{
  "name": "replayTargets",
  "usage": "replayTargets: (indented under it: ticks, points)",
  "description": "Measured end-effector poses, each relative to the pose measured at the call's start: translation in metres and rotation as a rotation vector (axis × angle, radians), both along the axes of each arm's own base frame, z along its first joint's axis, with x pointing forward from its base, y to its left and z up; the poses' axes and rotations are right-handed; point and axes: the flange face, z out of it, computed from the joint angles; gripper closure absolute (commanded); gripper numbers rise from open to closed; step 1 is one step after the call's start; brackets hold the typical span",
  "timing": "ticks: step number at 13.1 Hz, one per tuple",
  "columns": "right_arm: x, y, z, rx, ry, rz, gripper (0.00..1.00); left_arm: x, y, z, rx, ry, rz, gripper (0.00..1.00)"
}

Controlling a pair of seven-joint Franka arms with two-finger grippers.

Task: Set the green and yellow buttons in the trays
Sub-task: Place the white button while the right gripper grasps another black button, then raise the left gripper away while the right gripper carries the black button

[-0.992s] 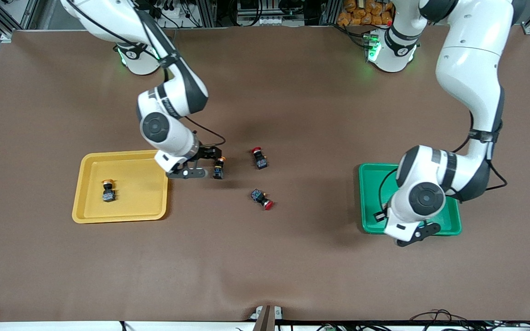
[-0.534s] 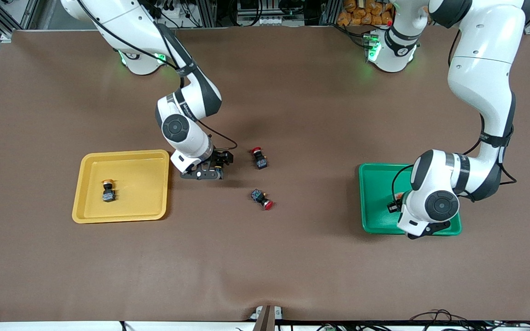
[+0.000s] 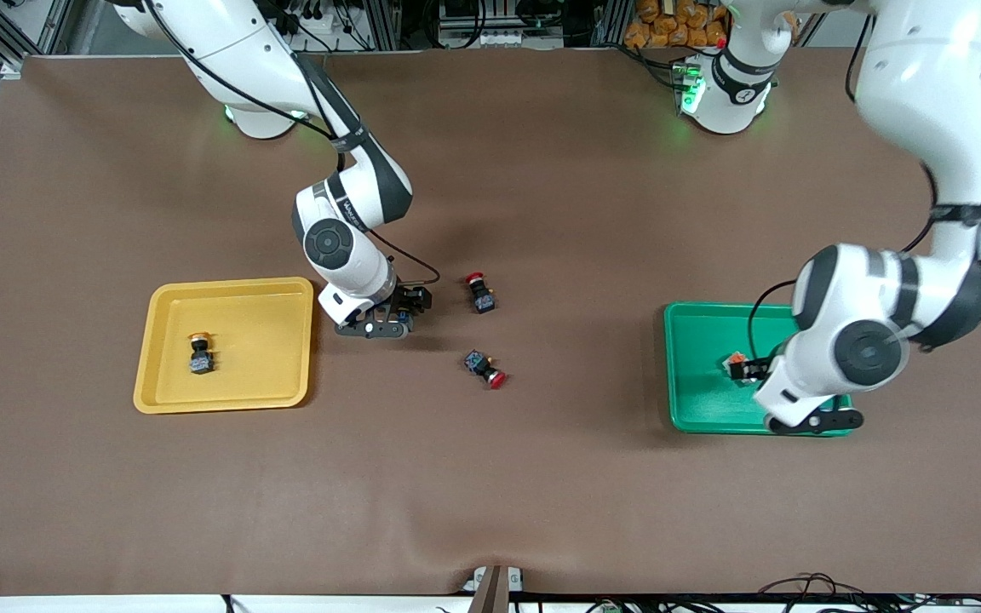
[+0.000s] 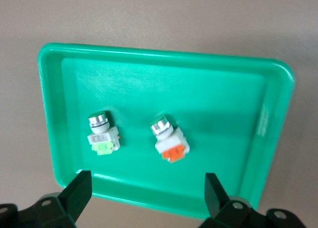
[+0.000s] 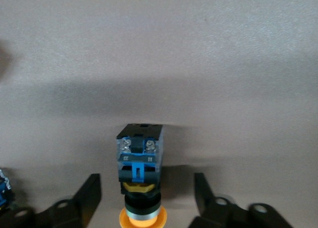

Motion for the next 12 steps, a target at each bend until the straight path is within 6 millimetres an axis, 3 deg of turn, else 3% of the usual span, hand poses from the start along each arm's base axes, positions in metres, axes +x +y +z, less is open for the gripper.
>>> replayTargets:
  ticks: [2,6,12]
  points:
    - [-0.006,0.011,-0.003,0.002,-0.008,-0.004,1.0,-0.012,0.017,0.027,-0.042,-0.002,-0.034,0.0]
    - [-0.011,0.023,-0.005,0.002,-0.013,-0.02,1.0,-0.042,0.015,0.074,-0.034,-0.04,-0.051,0.0]
    - [-0.009,0.019,-0.004,-0.017,0.023,-0.024,1.0,-0.072,0.017,0.236,-0.077,-0.091,-0.005,0.0]
